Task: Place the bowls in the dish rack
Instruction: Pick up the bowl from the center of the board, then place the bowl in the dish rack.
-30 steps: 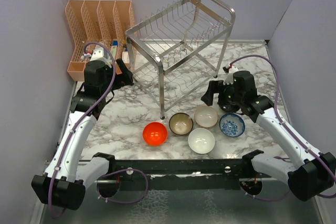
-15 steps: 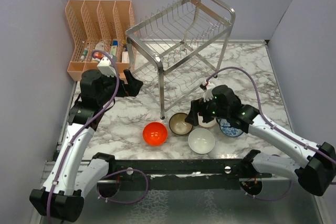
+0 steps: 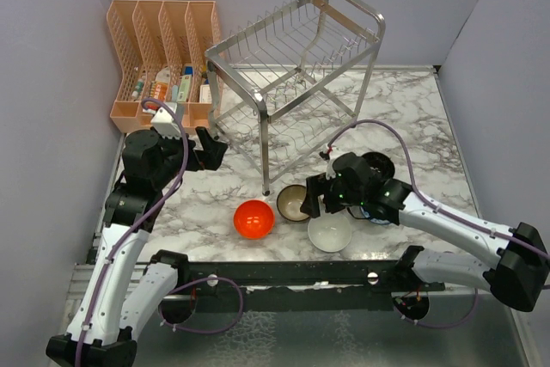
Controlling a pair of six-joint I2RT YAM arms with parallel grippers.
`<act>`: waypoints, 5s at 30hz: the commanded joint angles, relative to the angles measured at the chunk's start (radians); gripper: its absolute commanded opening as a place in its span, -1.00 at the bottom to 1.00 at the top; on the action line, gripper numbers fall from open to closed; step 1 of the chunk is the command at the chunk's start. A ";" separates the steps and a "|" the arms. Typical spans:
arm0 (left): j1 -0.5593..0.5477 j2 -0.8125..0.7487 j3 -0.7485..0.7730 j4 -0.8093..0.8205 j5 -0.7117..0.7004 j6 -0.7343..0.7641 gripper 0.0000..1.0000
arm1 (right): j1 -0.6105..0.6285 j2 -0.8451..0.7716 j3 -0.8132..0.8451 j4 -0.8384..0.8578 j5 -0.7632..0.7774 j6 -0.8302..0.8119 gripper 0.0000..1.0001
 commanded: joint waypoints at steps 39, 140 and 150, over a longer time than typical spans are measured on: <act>-0.008 -0.054 -0.060 -0.025 -0.048 0.070 0.98 | 0.092 0.316 0.060 0.111 0.297 0.138 0.03; -0.038 -0.096 -0.067 -0.030 -0.107 0.050 0.98 | -0.095 0.756 0.248 1.285 0.649 -0.275 -0.98; -0.038 -0.100 -0.091 -0.007 -0.110 0.041 0.98 | -0.098 0.876 0.368 1.373 0.691 -0.273 -0.98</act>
